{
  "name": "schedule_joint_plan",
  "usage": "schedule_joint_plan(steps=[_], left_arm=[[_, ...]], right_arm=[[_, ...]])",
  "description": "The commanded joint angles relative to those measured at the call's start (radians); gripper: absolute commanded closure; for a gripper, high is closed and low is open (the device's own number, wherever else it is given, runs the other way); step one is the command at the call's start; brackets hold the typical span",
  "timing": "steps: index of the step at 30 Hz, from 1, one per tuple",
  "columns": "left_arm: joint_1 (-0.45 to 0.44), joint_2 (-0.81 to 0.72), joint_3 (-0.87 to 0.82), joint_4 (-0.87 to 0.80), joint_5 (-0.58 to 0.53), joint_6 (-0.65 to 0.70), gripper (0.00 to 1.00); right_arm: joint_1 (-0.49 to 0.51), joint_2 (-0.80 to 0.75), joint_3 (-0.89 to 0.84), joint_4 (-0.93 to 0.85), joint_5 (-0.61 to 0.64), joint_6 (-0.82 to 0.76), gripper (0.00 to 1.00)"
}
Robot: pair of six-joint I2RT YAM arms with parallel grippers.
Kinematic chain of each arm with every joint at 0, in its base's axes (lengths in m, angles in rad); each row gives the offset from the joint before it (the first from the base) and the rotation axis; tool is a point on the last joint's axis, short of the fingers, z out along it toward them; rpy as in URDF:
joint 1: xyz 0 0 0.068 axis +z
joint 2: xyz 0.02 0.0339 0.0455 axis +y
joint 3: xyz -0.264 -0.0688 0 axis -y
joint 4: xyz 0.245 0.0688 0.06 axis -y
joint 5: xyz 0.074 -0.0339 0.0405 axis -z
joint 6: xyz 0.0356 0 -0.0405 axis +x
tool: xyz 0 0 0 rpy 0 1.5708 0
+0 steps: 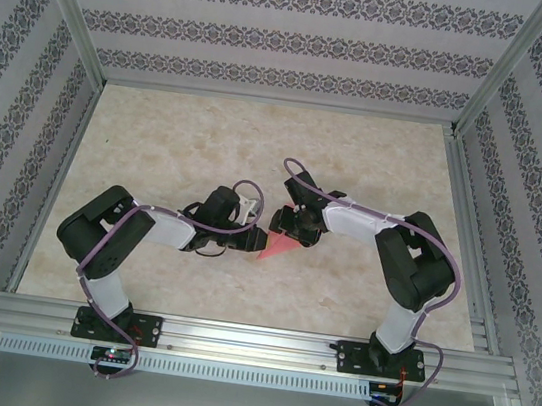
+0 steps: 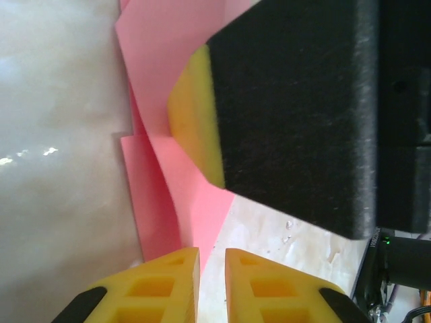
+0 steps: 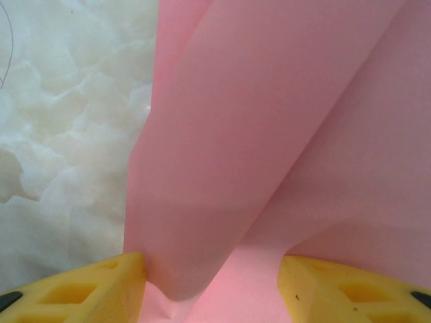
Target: Fold a paper plane with a square sheet of paper (pick it up from the middle)
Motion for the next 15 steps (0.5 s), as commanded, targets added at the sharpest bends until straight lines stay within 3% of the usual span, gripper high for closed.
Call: schedule_joint_plan(steps=[1,15], left_arm=[[0.0,0.006,0.024,0.064,0.026,-0.011,0.82],[-0.003,0.052,0.059,0.016,0.024,-0.002,0.82]], right_arm=[[0.003,0.102,-0.058,-0.096,0.077,0.004,0.41],[-0.005,0.105,-0.076,-0.069,0.059,0.037,0.41]])
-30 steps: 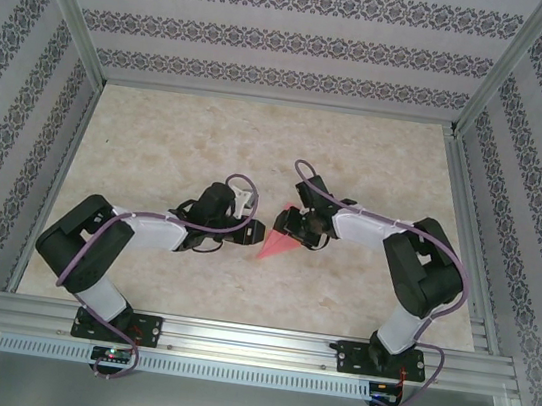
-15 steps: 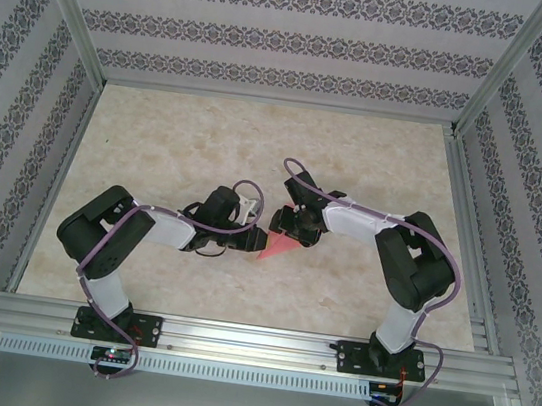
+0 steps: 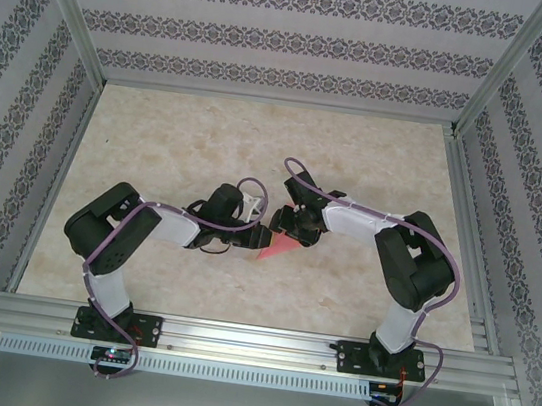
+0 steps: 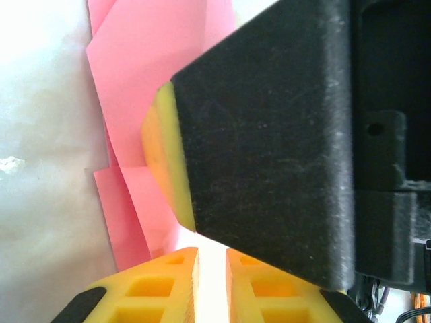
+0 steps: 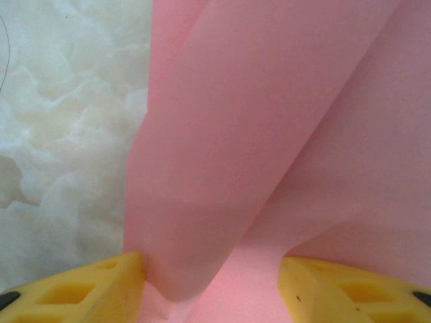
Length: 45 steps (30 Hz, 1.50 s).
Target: Fold a paper plane with a square sheet of paper (pick it up from the middle)
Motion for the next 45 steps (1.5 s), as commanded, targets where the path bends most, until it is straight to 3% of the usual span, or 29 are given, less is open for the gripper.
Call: schedule_joint_plan(steps=[1,16,23,27,45], left_arm=[[-0.003,0.008,0.022,-0.016,-0.003,0.004,0.82],[-0.002,0.04,0.045,-0.1,-0.039,0.027,0.9],[-0.003,0.057,0.053,-0.135,-0.046,0.041,0.94],[-0.002,0.064,0.058,-0.142,-0.047,0.042,0.95],[-0.003,0.068,0.065,-0.163,-0.036,0.048,0.95]], right_arm=[[-0.005,0.101,-0.078,-0.066,0.057,0.014,0.41],[-0.012,0.088,-0.091,-0.048,0.038,0.011,0.43],[-0.053,0.011,-0.158,0.086,-0.081,-0.036,0.41],[-0.07,-0.023,-0.171,0.081,-0.081,-0.053,0.41],[-0.076,0.093,-0.098,-0.056,-0.012,-0.015,0.58]])
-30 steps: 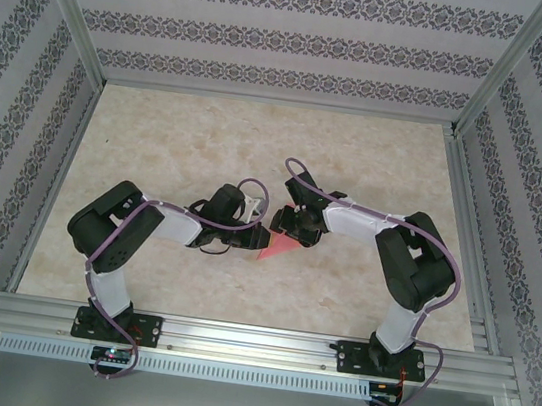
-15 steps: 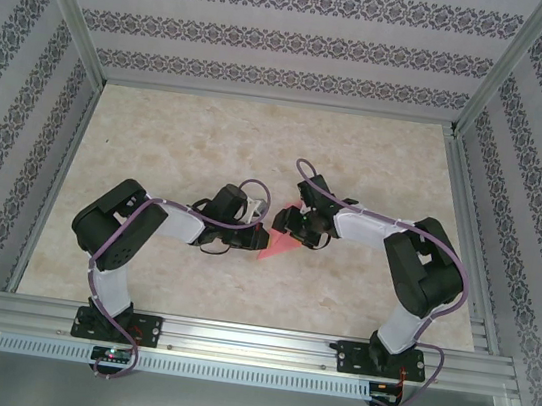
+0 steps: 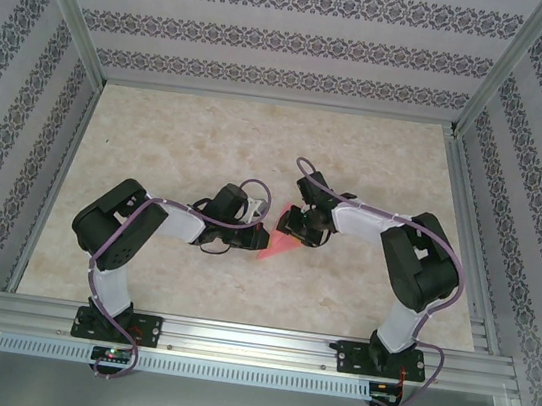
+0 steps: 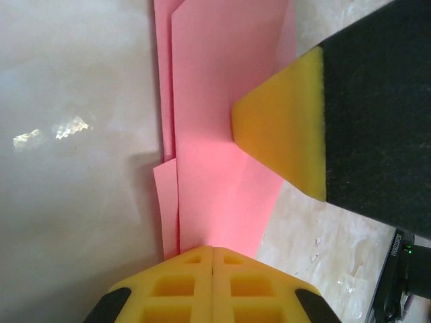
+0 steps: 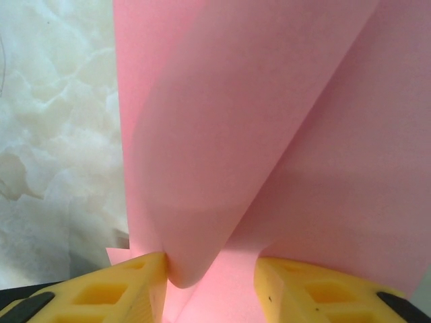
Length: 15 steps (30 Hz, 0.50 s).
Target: Fold a paper plane with a square sheet of paper (pick it up from the middle)
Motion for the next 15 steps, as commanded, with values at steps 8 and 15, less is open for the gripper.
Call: schedule_joint_plan(steps=[8,15], left_arm=[[-0.002,0.02,0.019,-0.043,0.009,0.019,0.94],[-0.003,0.004,0.025,-0.044,0.007,0.018,0.94]], right_arm=[[-0.007,0.142,-0.028,-0.131,0.104,-0.005,0.6],[0.004,0.178,-0.009,-0.157,0.111,-0.02,0.53]])
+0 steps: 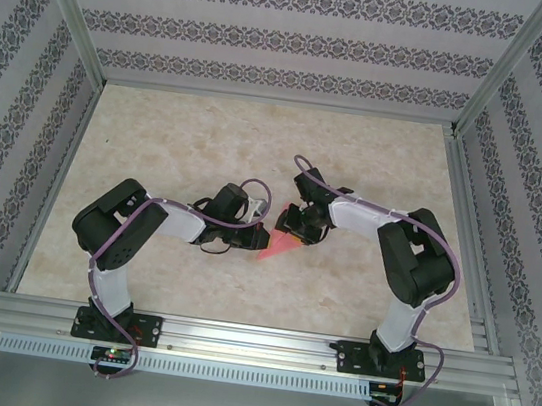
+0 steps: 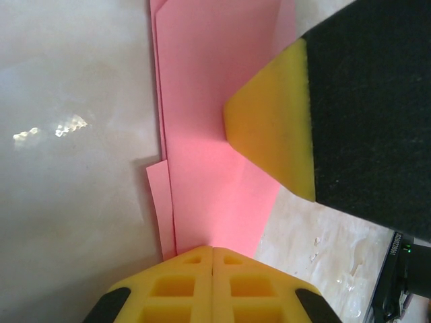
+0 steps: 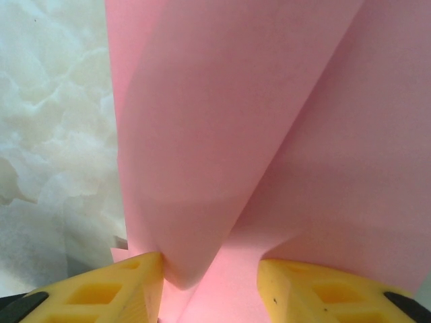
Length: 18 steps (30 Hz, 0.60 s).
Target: Fold a paper plane with a square sheet of paper (pick it up from the middle)
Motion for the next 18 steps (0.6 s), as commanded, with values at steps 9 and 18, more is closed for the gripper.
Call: schedule_joint_plan(steps=[9,18], left_arm=[[-0.002,-0.024,0.008,0.079,0.018,-0.013,0.92],[-0.002,0.005,0.024,0.111,-0.002,-0.026,0.92]], right_arm=[[0.013,0.167,-0.059,-0.094,0.129,-0.012,0.52],[0.027,0.188,-0.059,-0.08,0.129,-0.004,0.51]])
